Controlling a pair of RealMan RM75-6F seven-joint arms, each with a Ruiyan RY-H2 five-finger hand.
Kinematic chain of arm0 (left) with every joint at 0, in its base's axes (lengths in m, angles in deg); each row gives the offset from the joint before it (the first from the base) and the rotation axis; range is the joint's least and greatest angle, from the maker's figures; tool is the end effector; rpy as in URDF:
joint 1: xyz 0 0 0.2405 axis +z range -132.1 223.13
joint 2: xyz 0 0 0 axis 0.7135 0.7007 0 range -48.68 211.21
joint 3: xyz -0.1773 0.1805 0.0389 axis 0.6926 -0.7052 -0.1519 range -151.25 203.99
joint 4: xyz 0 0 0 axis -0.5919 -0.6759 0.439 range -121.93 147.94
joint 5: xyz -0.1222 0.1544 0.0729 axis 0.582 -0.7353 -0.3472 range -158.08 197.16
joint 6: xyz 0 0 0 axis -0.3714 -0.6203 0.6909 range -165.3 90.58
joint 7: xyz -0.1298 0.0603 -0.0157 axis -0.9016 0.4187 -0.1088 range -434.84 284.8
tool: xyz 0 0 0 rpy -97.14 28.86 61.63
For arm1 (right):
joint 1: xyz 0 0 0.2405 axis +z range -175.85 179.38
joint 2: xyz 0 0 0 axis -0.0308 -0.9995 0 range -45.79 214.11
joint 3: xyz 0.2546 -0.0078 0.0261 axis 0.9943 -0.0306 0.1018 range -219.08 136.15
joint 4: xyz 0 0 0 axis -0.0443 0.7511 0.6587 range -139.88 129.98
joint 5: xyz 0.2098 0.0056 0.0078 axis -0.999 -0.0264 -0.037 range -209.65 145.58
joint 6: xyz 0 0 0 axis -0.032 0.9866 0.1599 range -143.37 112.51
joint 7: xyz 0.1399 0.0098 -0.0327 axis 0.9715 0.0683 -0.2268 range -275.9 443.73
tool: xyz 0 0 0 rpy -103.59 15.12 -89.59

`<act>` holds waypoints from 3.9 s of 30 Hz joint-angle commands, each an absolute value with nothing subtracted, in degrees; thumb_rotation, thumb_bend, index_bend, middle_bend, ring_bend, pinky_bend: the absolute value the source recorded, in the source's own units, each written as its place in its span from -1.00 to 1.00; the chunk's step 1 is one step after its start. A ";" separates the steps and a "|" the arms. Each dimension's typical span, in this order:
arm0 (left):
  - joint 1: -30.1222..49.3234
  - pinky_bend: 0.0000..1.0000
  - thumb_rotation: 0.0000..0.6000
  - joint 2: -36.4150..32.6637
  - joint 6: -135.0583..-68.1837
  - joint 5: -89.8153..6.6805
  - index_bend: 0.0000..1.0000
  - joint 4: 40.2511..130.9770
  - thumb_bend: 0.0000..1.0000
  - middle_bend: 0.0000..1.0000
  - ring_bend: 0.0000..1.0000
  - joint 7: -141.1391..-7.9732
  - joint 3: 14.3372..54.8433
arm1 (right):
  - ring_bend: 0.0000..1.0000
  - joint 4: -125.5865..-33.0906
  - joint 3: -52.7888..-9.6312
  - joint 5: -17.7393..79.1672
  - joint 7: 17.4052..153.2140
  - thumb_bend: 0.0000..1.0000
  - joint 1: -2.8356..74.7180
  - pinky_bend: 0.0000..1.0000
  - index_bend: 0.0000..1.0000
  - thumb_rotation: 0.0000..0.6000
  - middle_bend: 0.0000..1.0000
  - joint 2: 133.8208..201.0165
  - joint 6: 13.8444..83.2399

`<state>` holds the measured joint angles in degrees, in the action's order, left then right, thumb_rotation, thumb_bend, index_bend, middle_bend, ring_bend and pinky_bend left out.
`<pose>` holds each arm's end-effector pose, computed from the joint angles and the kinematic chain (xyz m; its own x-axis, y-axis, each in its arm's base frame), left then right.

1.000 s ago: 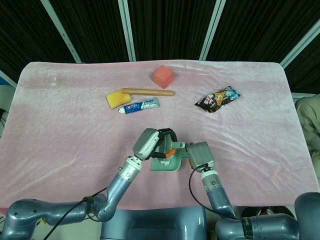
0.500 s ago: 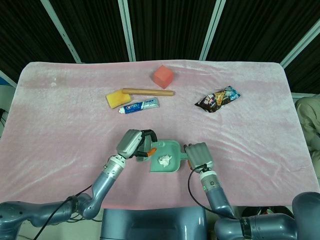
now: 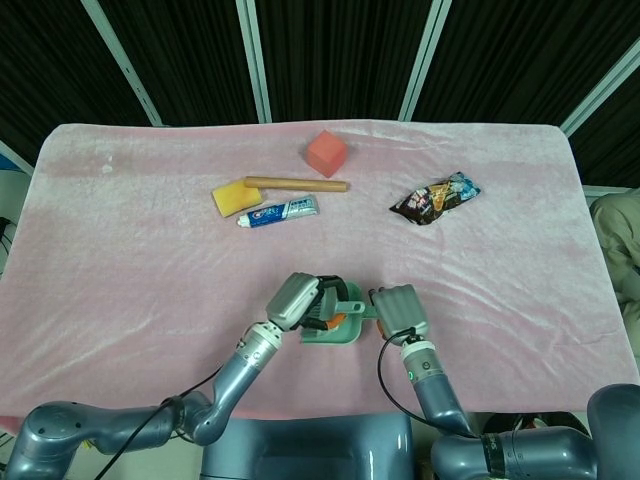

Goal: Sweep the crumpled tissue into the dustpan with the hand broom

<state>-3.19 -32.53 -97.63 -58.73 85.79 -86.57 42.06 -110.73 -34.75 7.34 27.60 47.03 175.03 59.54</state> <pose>-0.0197 0.3081 -0.1060 -0.1482 0.4345 0.8884 0.8172 -0.4522 0.3575 -0.1186 -0.2885 -0.0191 0.6380 -0.2880 0.7142 -0.7698 -0.2599 0.5829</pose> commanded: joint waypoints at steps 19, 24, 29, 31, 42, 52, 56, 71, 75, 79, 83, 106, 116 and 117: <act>-3.42 0.98 1.00 -25.01 -102.36 -63.56 0.19 93.79 -0.19 0.29 0.80 -88.48 44.29 | 0.46 -112.47 -34.85 7.07 27.70 0.05 46.67 0.56 0.36 1.00 0.28 174.37 60.68; -1.72 0.98 1.00 -20.03 -103.20 -63.10 0.19 96.29 -0.20 0.29 0.80 -88.02 44.51 | 0.46 -111.97 -34.78 6.73 27.96 0.05 46.67 0.56 0.36 1.00 0.28 174.75 60.45; -0.07 0.98 1.00 -15.26 -104.03 -64.32 0.19 96.92 -0.20 0.29 0.80 -88.46 43.26 | 0.46 -111.87 -33.89 5.74 28.51 0.05 46.86 0.56 0.36 1.00 0.28 175.46 60.19; 0.53 0.98 1.00 -14.04 -104.27 -64.43 0.19 96.73 -0.19 0.29 0.80 -88.98 42.75 | 0.46 -111.94 -32.74 4.71 29.75 0.05 46.86 0.56 0.36 1.00 0.28 176.02 59.86; 2.95 0.98 1.00 -10.85 -104.99 -63.44 0.19 94.98 -0.20 0.28 0.80 -89.92 40.83 | 0.43 -108.95 -31.92 6.00 32.79 0.05 47.52 0.56 0.36 1.00 0.26 177.90 58.05; 3.98 0.98 1.00 -9.62 -105.26 -63.92 0.18 94.52 -0.20 0.28 0.80 -89.90 39.14 | 0.40 -104.55 -33.62 10.78 35.62 0.04 47.10 0.56 0.36 1.00 0.23 178.64 56.00; 4.53 0.98 1.00 -9.42 -105.47 -63.90 0.18 94.40 -0.20 0.28 0.80 -89.83 38.51 | 0.39 -103.60 -34.05 11.80 35.75 0.02 47.01 0.56 0.36 1.00 0.21 178.52 55.63; 5.75 0.98 1.00 -8.70 -106.04 -63.60 0.17 95.34 -0.20 0.26 0.80 -89.28 37.72 | 0.37 -102.99 -34.81 12.62 34.49 -0.16 46.25 0.56 0.05 1.00 -0.14 178.19 56.02; 6.13 0.98 1.00 -8.39 -106.25 -63.54 0.17 95.62 -0.20 0.26 0.80 -89.04 37.55 | 0.36 -103.64 -35.08 12.27 33.92 -0.19 45.75 0.56 -0.23 1.00 -0.34 177.95 56.62; 6.39 0.98 1.00 -8.00 -106.40 -63.67 0.17 95.98 -0.20 0.26 0.80 -88.84 37.41 | 0.35 -104.40 -35.30 11.95 33.08 -0.25 45.39 0.56 -0.47 1.00 -0.49 177.74 57.27; 6.69 0.98 1.00 -7.48 -106.49 -63.80 0.16 96.64 -0.21 0.26 0.80 -88.49 37.18 | 0.35 -105.12 -35.31 11.87 32.79 -0.38 44.98 0.56 -0.73 1.00 -0.65 177.60 57.89; 9.07 0.98 1.00 -1.44 -96.68 -44.70 0.15 106.43 -0.22 0.26 0.80 -54.67 31.32 | 0.33 -110.51 -36.37 16.37 36.23 -0.48 40.88 0.56 -1.00 1.00 -0.92 169.70 59.90; 8.45 0.98 1.00 -3.55 -95.64 -37.19 0.11 103.26 -0.25 0.22 0.80 -46.43 30.53 | 0.33 -111.86 -35.61 16.96 37.14 -0.48 40.31 0.56 -1.00 1.00 -0.92 167.45 59.50; 8.31 0.98 1.00 -3.65 -95.51 -36.89 0.08 102.93 -0.29 0.20 0.80 -45.78 30.38 | 0.33 -111.89 -35.64 17.01 37.16 -0.48 40.27 0.56 -1.00 1.00 -0.92 167.46 59.45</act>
